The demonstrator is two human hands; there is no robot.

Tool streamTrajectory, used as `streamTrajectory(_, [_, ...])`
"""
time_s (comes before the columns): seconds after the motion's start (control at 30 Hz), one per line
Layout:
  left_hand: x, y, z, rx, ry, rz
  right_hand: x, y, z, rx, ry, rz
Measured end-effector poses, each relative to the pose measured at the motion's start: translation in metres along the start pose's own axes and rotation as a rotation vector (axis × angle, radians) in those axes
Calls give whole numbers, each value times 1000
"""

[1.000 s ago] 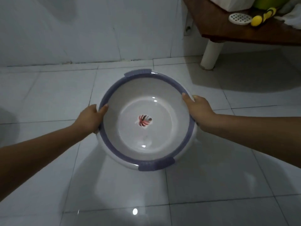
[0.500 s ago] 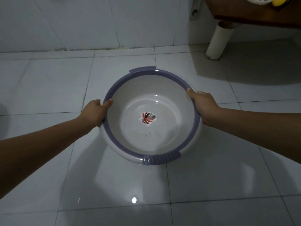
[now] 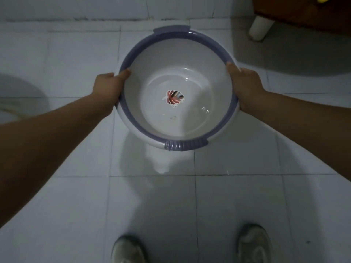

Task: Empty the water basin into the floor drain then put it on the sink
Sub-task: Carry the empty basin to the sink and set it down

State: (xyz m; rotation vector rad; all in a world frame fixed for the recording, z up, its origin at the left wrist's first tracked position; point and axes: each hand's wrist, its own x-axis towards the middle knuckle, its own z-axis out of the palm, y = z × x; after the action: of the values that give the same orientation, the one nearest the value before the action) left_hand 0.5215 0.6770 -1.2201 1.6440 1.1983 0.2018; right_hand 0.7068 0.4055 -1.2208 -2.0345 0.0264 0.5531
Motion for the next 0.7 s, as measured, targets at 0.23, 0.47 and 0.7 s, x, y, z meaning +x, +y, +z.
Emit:
streamTrajectory(0.23, [-90,133,-93,-155,25,-154,-97,-151,-68,52,-13,119])
streamTrajectory(0.47, [-162,280,-186,-260,39,-174,-172,-302,-134,92,-27,40])
streamTrajectory(0.7, [-261,439,-290,-312,38,-153,-256,-487,-215,4,-120,-33])
